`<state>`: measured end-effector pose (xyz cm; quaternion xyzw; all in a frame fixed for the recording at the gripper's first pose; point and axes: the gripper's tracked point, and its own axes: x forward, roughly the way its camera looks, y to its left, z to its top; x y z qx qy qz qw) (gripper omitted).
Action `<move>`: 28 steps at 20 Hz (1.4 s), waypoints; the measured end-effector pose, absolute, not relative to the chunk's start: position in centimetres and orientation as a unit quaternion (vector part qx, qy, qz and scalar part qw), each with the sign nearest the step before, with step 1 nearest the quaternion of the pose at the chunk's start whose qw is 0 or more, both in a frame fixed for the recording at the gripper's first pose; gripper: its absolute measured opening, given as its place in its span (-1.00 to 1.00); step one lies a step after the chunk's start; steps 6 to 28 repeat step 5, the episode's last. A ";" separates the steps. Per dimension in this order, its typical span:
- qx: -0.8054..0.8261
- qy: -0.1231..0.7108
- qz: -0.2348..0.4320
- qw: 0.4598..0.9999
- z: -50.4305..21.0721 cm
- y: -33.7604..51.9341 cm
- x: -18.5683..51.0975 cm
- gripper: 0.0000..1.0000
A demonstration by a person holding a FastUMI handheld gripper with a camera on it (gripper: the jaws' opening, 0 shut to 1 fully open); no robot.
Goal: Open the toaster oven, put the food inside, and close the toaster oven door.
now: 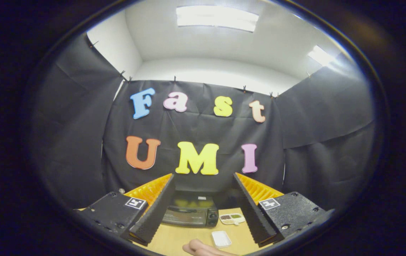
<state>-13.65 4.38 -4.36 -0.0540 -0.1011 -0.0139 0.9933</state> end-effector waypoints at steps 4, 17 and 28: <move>-0.058 -0.089 0.022 0.994 -5.7 5.6 -16.7 1.00; -0.053 -0.095 0.019 0.994 -5.5 5.2 -16.9 1.00; -0.053 -0.095 0.019 0.994 -5.5 5.2 -16.9 1.00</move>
